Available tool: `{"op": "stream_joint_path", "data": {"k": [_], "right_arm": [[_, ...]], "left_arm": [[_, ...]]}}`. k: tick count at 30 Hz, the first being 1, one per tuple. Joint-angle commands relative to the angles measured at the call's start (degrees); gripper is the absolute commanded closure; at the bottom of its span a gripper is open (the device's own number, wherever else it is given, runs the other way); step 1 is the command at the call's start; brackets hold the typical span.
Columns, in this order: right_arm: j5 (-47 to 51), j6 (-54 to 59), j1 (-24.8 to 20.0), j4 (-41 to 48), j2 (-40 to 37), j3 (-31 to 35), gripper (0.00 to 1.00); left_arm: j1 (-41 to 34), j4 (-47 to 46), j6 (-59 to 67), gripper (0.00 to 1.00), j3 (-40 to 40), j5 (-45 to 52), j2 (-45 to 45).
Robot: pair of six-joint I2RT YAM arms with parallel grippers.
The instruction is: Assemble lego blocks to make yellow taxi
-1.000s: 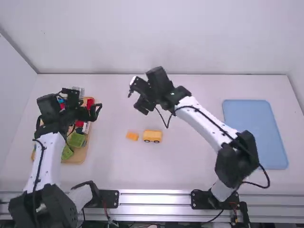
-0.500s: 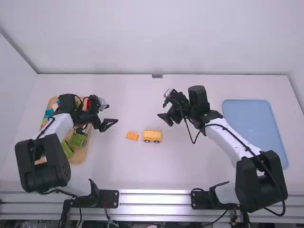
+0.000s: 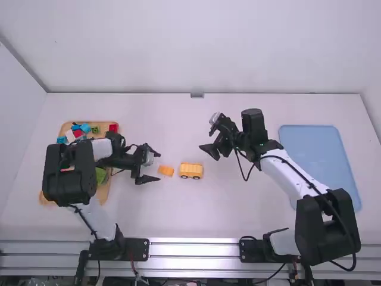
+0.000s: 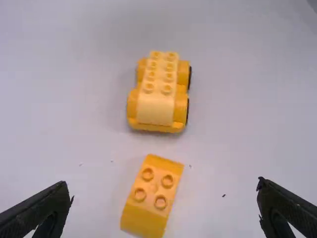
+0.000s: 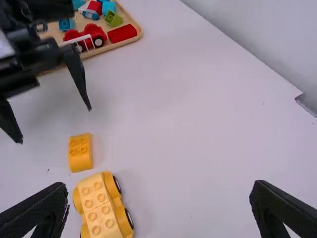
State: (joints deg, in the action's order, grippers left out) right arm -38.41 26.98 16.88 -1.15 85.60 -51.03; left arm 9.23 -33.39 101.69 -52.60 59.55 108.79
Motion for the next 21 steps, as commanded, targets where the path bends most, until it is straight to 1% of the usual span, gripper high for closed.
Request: {"op": "stream_joint_path", "data": {"k": [1,3,6,8,12,14,17,18,20,21], "right_arm": [[-0.8,0.3,0.6,-0.2,1.1,0.4,0.02],[-0.8,0.3,1.0,0.0,1.2,0.4,0.02],[-0.7,0.5,1.1,-0.2,1.3,0.4,0.02],[-0.8,1.7,1.0,0.1,1.3,0.4,0.02],[-0.8,1.7,1.2,0.0,1.3,0.4,0.02],[-0.8,1.7,1.0,0.0,1.3,0.4,0.02],[-0.8,1.8,1.3,0.0,1.3,0.4,0.02],[-0.8,1.9,1.4,0.0,1.3,0.4,0.02],[-0.7,1.9,1.6,0.0,1.3,0.4,0.02],[-0.8,1.9,1.6,0.0,1.3,0.4,0.02]], "left_arm": [[-2.4,1.6,4.2,0.00,-0.7,-1.9,2.9],[-3.7,5.1,1.4,0.00,-0.7,-2.2,4.6],[-4.0,7.6,-1.7,0.01,-0.7,-3.4,5.7],[-3.5,9.4,-4.3,0.06,-0.2,-4.8,6.0],[-3.3,13.1,-4.8,0.06,1.9,-2.6,6.0],[-3.7,14.3,-4.8,0.12,3.0,-2.6,6.0],[-3.7,15.2,-4.9,0.12,4.2,-2.0,6.0],[-3.7,16.2,-4.9,0.15,4.9,-2.0,6.0],[-3.7,17.5,-5.6,0.16,5.3,-2.0,6.0],[-3.7,20.2,-8.8,0.16,5.9,-2.0,6.0]]}}
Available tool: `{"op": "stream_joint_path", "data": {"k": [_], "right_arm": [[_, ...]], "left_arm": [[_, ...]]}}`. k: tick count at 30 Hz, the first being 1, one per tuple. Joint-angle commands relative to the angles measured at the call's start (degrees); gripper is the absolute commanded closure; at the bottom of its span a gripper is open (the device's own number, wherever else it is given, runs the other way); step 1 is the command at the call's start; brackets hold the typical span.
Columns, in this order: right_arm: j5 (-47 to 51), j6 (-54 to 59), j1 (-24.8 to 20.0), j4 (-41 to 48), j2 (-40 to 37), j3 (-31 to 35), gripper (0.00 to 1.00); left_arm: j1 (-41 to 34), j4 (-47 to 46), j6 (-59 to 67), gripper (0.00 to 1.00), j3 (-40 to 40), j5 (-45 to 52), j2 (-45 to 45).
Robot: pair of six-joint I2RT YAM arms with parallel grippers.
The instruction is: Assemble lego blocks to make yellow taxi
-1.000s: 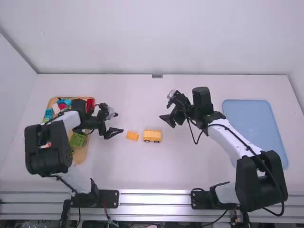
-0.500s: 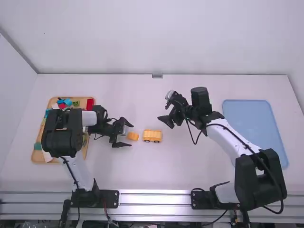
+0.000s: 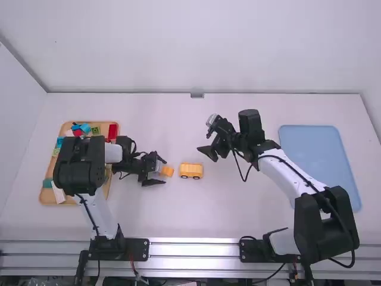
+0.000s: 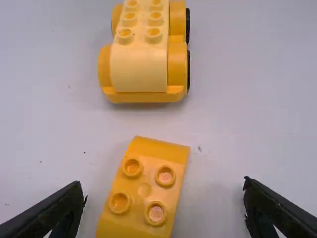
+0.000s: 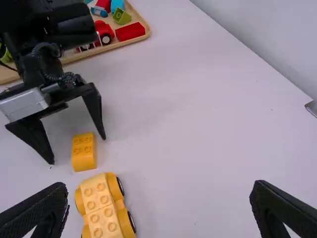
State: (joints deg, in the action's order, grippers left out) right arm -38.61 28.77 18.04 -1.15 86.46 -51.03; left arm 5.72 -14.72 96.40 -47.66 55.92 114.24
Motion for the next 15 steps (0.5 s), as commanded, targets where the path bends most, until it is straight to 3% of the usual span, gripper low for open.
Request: {"op": "stream_joint_path", "data": {"k": [1,7,9,15], "right_arm": [[-0.6,0.2,0.4,0.0,0.5,0.4,0.02],[-0.6,0.2,0.2,0.0,0.5,0.4,0.02],[-0.6,0.2,0.3,-0.1,0.5,0.4,0.02],[-0.5,0.2,-0.2,0.0,0.5,0.4,0.02]], "left_arm": [[-0.1,2.4,-4.7,0.16,1.1,1.6,0.5],[0.2,7.2,-14.3,0.11,1.2,1.6,0.5],[0.3,7.2,-16.3,0.01,1.2,1.3,0.5],[0.3,6.1,-16.1,0.01,1.2,-3.3,0.5]]}}
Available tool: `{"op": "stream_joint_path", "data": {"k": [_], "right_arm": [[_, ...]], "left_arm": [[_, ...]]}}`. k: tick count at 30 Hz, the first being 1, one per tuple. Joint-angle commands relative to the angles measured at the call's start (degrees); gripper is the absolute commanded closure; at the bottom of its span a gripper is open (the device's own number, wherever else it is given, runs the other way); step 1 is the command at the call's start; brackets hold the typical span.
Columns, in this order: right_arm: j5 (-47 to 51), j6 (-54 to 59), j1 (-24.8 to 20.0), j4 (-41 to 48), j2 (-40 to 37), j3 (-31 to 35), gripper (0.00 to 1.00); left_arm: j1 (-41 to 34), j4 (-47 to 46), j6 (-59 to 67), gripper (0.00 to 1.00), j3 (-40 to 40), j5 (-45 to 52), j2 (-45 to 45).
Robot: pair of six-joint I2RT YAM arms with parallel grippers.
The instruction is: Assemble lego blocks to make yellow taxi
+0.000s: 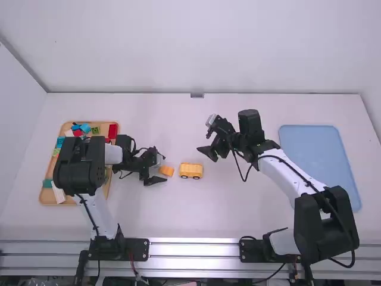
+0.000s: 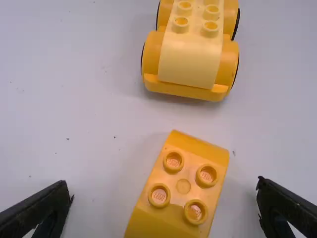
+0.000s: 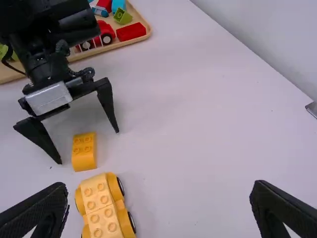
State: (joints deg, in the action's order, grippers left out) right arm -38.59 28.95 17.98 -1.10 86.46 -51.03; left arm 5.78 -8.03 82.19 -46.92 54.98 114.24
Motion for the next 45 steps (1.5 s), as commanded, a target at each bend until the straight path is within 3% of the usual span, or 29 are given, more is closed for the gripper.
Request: {"op": "stream_joint_path", "data": {"k": [1,12,13,14,17,19,24,29,36,45], "right_arm": [[-0.4,0.0,-0.1,0.0,0.5,0.4,0.02],[-0.6,2.8,0.1,0.2,0.5,0.4,0.02],[-0.6,2.8,0.1,0.2,0.5,0.4,0.02],[-0.6,2.8,0.1,0.2,0.5,0.4,0.02],[-0.6,2.8,0.2,0.2,0.5,0.4,0.02],[-0.6,2.8,0.1,0.2,0.5,0.4,0.02],[-0.6,2.8,0.1,0.0,0.5,0.4,0.02],[-0.6,2.8,0.1,0.0,0.5,0.4,0.02],[-0.6,2.8,0.1,0.1,0.5,0.4,0.02],[0.1,2.8,-0.1,1.1,0.5,0.4,0.02]], "left_arm": [[0.2,-0.8,-1.9,0.01,0.5,-2.4,0.5],[-0.3,-3.1,1.6,0.00,0.6,-3.1,0.5],[-0.3,-3.5,3.9,0.04,0.8,-3.0,0.5],[0.0,-3.7,5.0,0.16,1.0,-3.0,0.5],[-0.3,-3.2,5.1,0.29,1.7,-3.7,0.5],[-0.3,-2.3,5.1,0.31,2.2,-3.8,0.5],[0.1,2.4,4.6,0.45,4.4,-3.2,0.5],[-0.1,4.3,4.2,0.51,5.5,-3.1,0.5],[0.1,4.2,4.6,0.68,5.5,-3.5,0.5],[0.2,0.1,4.7,0.68,3.2,-1.7,-2.4]]}}
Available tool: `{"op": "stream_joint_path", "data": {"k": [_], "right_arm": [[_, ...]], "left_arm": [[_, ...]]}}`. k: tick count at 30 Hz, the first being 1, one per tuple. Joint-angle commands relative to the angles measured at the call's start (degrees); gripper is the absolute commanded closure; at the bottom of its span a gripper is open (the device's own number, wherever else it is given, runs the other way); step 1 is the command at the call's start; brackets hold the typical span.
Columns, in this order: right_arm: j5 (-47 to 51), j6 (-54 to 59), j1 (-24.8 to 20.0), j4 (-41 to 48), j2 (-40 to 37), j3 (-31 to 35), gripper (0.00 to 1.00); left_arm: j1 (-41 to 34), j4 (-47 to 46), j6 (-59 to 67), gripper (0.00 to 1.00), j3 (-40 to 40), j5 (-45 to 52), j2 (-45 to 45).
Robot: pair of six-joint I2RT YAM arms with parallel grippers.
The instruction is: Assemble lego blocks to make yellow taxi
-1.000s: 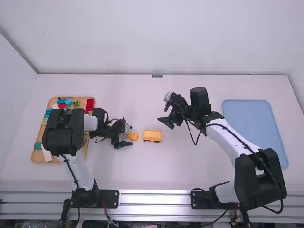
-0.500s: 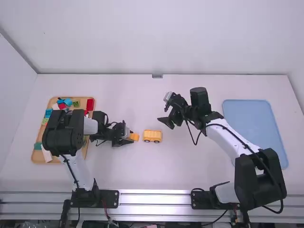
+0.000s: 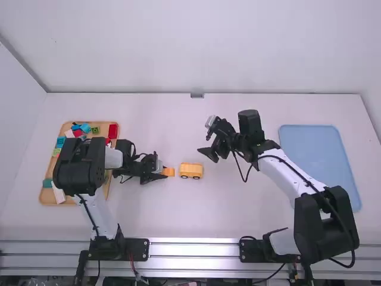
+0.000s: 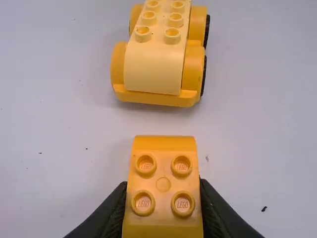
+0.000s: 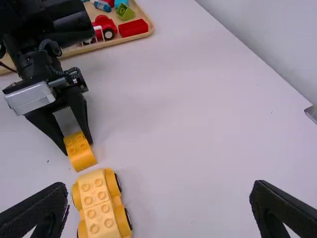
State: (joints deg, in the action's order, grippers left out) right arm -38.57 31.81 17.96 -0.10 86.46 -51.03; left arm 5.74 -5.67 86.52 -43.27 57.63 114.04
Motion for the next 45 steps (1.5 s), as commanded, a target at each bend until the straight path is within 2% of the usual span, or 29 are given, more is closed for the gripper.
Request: {"op": "stream_joint_path", "data": {"k": [1,8,10,12,14,16,17,20,22,26,29,32,40,45], "right_arm": [[0.2,-0.1,-0.1,0.1,0.5,0.4,0.02],[0.2,1.0,-2.7,4.3,0.5,0.5,0.02],[-3.1,6.0,-3.4,6.7,0.5,1.0,0.02],[-8.6,15.5,-4.2,5.6,0.5,4.5,0.02],[-11.2,17.9,-4.7,2.5,0.5,7.5,0.02],[-15.8,16.9,-5.2,-6.9,0.5,13.7,0.02],[-18.0,14.4,-5.2,-14.8,0.5,17.9,0.02],[-18.9,8.4,-4.8,-26.7,1.7,22.9,0.02],[-18.9,5.4,-4.1,-31.1,3.4,24.3,0.02],[-18.9,6.2,-1.9,-32.7,9.1,23.2,0.02],[-21.7,10.6,0.2,-32.7,16.0,19.5,0.01],[-22.8,13.5,1.3,-32.7,18.6,18.3,0.02],[-18.7,9.9,2.4,-38.0,26.2,15.8,0.02],[-19.3,5.4,2.3,-44.0,32.2,13.3,0.02]], "left_arm": [[0.2,-2.8,0.4,0.68,-0.6,-4.5,-2.6],[-0.9,-12.2,0.3,0.72,-3.8,-4.3,-11.0],[-0.8,-13.7,0.3,0.71,-4.0,-4.0,-13.4],[-1.1,-14.9,0.3,0.71,-4.0,-1.9,-15.9],[-1.2,-15.1,0.3,0.71,-4.0,-1.2,-16.9],[-1.2,-15.5,0.3,0.70,-4.0,-0.3,-17.9],[-1.3,-15.5,-0.2,0.68,-4.0,1.0,-17.9],[-1.4,-15.5,-0.1,0.69,-3.8,3.6,-17.7],[-1.4,-15.2,-0.1,0.70,-3.5,5.0,-17.6],[-1.6,-15.2,-0.1,0.70,-3.3,6.4,-17.6],[-3.4,-15.1,-0.1,0.72,-3.3,6.4,-17.6],[-4.7,-14.8,-0.1,0.73,-3.3,6.0,-17.6],[-6.9,-13.1,-0.2,0.72,-3.3,6.0,-17.6],[-7.2,-10.2,-5.9,0.72,-3.3,5.9,-16.5]]}}
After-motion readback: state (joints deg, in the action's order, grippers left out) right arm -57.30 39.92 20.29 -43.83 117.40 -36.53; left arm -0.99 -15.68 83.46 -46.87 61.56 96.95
